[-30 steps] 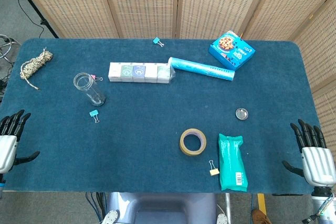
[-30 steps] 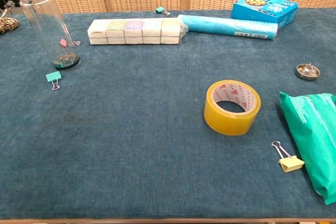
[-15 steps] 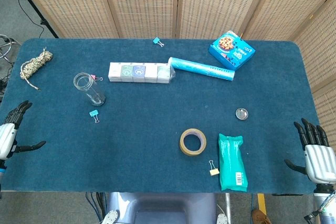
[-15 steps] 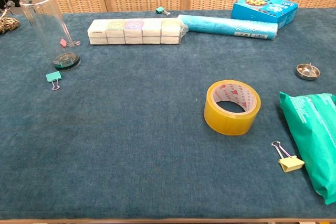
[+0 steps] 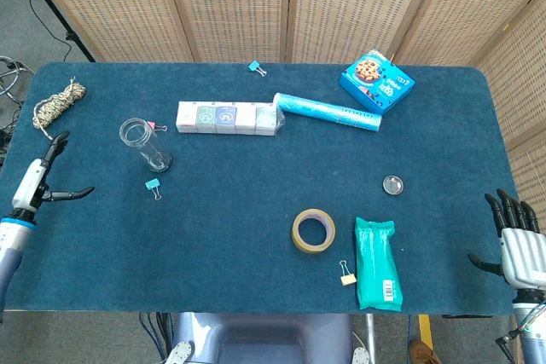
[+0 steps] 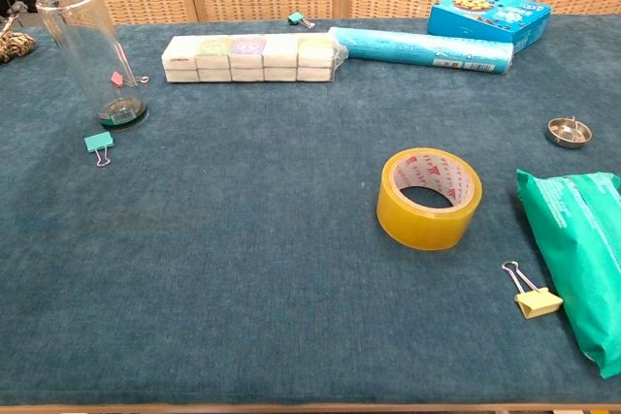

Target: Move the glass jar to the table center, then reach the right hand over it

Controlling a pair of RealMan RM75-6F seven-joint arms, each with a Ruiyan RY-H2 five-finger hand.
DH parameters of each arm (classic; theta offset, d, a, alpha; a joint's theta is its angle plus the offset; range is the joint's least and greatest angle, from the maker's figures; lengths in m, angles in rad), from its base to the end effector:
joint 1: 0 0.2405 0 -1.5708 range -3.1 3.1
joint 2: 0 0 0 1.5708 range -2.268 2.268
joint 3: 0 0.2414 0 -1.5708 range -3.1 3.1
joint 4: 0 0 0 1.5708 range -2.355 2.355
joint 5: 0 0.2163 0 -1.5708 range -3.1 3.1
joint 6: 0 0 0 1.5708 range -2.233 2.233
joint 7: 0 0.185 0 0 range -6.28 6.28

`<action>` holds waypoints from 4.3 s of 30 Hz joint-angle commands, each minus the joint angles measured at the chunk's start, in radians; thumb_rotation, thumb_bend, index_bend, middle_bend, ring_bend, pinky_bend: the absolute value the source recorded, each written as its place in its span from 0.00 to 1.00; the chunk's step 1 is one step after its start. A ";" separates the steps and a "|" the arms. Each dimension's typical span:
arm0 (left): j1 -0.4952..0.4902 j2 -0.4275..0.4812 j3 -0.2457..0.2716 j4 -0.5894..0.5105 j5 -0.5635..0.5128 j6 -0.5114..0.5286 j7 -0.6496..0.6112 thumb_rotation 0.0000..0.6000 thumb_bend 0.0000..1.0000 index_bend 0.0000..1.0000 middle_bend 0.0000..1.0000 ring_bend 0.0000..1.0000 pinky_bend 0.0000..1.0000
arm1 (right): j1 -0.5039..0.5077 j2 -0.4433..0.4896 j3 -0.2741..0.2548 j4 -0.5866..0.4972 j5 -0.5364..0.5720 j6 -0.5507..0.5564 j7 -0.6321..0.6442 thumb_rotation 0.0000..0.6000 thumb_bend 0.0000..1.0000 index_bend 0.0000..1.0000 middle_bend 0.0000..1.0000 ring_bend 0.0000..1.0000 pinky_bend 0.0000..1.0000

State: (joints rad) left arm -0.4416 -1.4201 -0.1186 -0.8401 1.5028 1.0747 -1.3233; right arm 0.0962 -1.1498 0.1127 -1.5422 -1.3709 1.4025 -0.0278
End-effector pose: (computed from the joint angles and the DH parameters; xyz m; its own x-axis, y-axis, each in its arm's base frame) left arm -0.3517 0.3732 0.1122 -0.4301 0.1526 0.8898 0.9021 0.0331 0.4303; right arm -0.3302 -0.2381 0.1520 0.4317 -0.0163 0.9019 -0.8954 0.1135 0.4306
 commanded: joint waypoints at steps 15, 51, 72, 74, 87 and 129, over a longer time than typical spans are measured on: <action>-0.215 -0.218 -0.060 0.213 -0.046 -0.153 -0.119 1.00 0.00 0.00 0.00 0.00 0.00 | 0.007 -0.001 0.012 0.024 0.049 -0.034 0.012 1.00 0.00 0.00 0.00 0.00 0.00; -0.314 -0.326 -0.064 0.292 -0.088 -0.196 -0.105 1.00 0.40 0.50 0.37 0.23 0.23 | 0.014 0.000 0.012 0.039 0.066 -0.060 0.028 1.00 0.00 0.00 0.00 0.00 0.00; -0.407 -0.189 -0.106 -0.091 -0.025 -0.119 -0.192 1.00 0.39 0.50 0.37 0.23 0.27 | 0.019 0.007 0.014 0.030 0.077 -0.075 0.029 1.00 0.00 0.00 0.00 0.00 0.00; -0.437 -0.198 -0.121 -0.119 -0.040 -0.154 -0.160 1.00 0.39 0.50 0.37 0.23 0.27 | 0.020 0.009 0.016 0.030 0.081 -0.076 0.033 1.00 0.00 0.00 0.00 0.00 0.00; -0.581 -0.347 -0.168 -0.113 -0.089 -0.259 -0.018 1.00 0.38 0.50 0.37 0.23 0.27 | 0.017 0.019 0.026 0.050 0.111 -0.092 0.061 1.00 0.00 0.00 0.00 0.00 0.00; -0.550 -0.445 -0.051 0.028 -0.004 -0.174 -0.121 1.00 0.30 0.05 0.00 0.00 0.02 | 0.017 0.037 0.035 0.032 0.118 -0.091 0.076 1.00 0.00 0.00 0.00 0.00 0.00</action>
State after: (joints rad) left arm -0.9970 -1.8688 -0.1728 -0.8095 1.4948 0.8929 -1.4388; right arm 0.1127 -1.1133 0.1479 -1.5105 -1.2526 1.3116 0.0487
